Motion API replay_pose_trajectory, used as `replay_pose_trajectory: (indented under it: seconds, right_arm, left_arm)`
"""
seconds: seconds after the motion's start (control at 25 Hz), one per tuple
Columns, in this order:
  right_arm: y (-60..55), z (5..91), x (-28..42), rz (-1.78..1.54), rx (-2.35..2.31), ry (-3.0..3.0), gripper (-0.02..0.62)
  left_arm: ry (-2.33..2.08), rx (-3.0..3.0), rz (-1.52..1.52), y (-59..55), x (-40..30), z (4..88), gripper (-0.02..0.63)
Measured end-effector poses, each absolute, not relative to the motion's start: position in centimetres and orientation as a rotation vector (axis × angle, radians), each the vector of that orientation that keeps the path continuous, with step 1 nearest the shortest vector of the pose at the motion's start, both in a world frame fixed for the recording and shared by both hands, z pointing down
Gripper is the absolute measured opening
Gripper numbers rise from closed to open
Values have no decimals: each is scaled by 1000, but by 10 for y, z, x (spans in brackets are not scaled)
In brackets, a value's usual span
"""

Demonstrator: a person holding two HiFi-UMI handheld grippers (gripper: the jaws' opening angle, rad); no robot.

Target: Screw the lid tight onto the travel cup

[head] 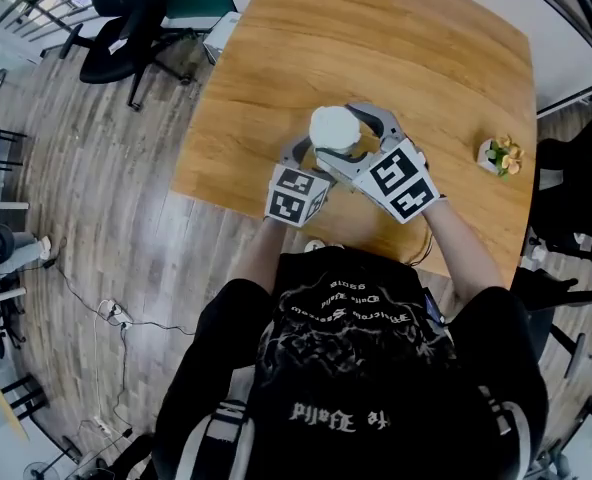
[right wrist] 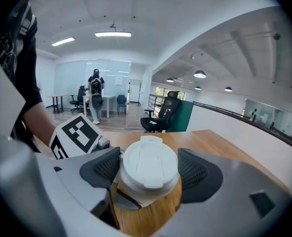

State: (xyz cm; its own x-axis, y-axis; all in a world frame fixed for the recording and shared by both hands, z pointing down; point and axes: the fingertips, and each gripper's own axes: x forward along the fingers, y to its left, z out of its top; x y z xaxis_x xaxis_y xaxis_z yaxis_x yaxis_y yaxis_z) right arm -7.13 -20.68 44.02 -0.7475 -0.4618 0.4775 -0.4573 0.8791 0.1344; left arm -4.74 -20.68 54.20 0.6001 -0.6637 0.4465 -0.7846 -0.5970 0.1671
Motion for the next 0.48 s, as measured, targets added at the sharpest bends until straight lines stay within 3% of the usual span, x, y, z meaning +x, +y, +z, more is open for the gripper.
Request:
replay_pose_trajectory:
  seconds: [0.48]
  right_arm:
    - [-206, 433, -66, 36, 1171, -2545, 370]
  left_arm:
    - [-1178, 2490, 480, -205, -46, 541, 387]
